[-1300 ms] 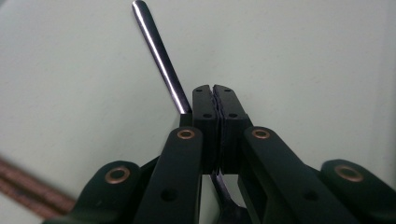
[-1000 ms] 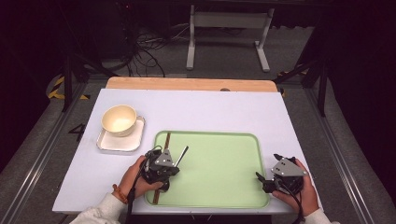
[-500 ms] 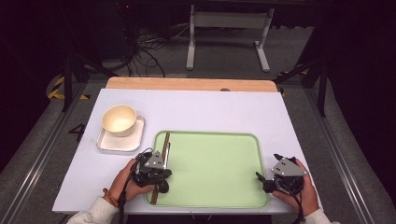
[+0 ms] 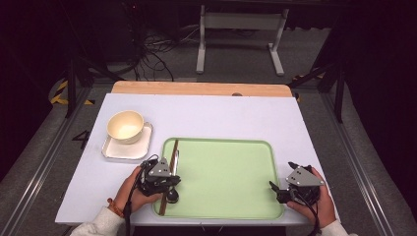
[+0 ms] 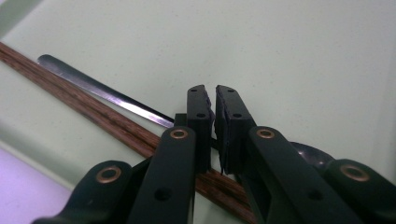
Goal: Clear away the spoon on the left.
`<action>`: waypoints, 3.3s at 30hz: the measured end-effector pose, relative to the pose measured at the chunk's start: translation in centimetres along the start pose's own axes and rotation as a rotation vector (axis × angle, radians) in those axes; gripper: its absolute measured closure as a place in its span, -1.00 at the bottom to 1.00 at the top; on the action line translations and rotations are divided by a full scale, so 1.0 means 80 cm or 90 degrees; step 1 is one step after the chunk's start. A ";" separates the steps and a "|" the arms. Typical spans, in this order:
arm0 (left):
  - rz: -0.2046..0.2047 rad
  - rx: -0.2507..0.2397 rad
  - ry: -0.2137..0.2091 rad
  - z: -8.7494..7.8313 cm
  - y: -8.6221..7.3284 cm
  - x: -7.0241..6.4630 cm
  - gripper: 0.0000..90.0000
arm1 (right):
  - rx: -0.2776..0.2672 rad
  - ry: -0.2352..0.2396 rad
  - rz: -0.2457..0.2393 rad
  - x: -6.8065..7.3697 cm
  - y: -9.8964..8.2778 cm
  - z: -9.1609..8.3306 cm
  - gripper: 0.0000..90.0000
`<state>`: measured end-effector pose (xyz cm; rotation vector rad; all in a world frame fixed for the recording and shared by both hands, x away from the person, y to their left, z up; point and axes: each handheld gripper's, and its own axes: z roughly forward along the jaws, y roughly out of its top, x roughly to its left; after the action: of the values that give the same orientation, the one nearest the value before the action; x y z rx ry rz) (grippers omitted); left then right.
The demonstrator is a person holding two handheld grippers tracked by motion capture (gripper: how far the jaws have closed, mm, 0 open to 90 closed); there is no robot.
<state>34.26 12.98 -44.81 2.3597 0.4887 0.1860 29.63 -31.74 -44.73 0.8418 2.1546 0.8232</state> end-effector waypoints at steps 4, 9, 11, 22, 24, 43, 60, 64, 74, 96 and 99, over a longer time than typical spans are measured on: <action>-0.002 -0.007 0.007 -0.002 0.000 0.001 0.85 | -0.004 -0.003 0.001 -0.001 0.000 -0.001 -0.76; -0.007 -0.030 0.026 -0.008 -0.001 0.004 0.73 | -0.004 -0.002 -0.001 0.000 0.001 -0.001 -0.76; -0.008 -0.043 0.031 -0.013 -0.001 0.006 0.68 | -0.006 -0.002 -0.001 0.000 0.001 -0.002 -0.76; -0.010 -0.066 0.079 -0.025 -0.001 0.010 -0.07 | -0.007 -0.002 -0.003 0.000 0.001 -0.002 -0.76; -0.010 -0.073 0.079 -0.027 -0.001 0.010 -0.19 | -0.006 -0.002 -0.003 0.000 0.001 -0.002 -0.76; -0.040 -0.107 0.176 -0.062 -0.007 0.027 -0.65 | -0.003 -0.002 0.000 -0.001 0.000 -0.001 -0.76; -0.087 -0.124 0.250 -0.114 -0.030 0.075 -0.62 | -0.001 -0.002 0.001 0.000 0.000 0.001 -0.76; -0.093 -0.114 0.261 -0.116 -0.035 0.083 -0.62 | -0.002 -0.001 0.002 0.000 0.001 0.002 -0.76; -0.100 -0.064 0.267 -0.109 -0.034 0.118 -0.59 | 0.005 0.002 0.010 -0.003 -0.001 0.008 -0.76; -0.114 0.078 0.239 -0.064 -0.039 0.168 -0.11 | 0.020 -0.001 0.020 0.000 -0.009 0.008 -0.75; -0.102 0.100 0.251 -0.060 -0.038 0.169 -0.01 | 0.019 -0.001 0.022 -0.001 -0.009 0.008 -0.75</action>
<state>44.48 23.37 -43.32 2.4269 0.9073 0.5622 29.88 -32.02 -45.59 0.8960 2.1615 0.8085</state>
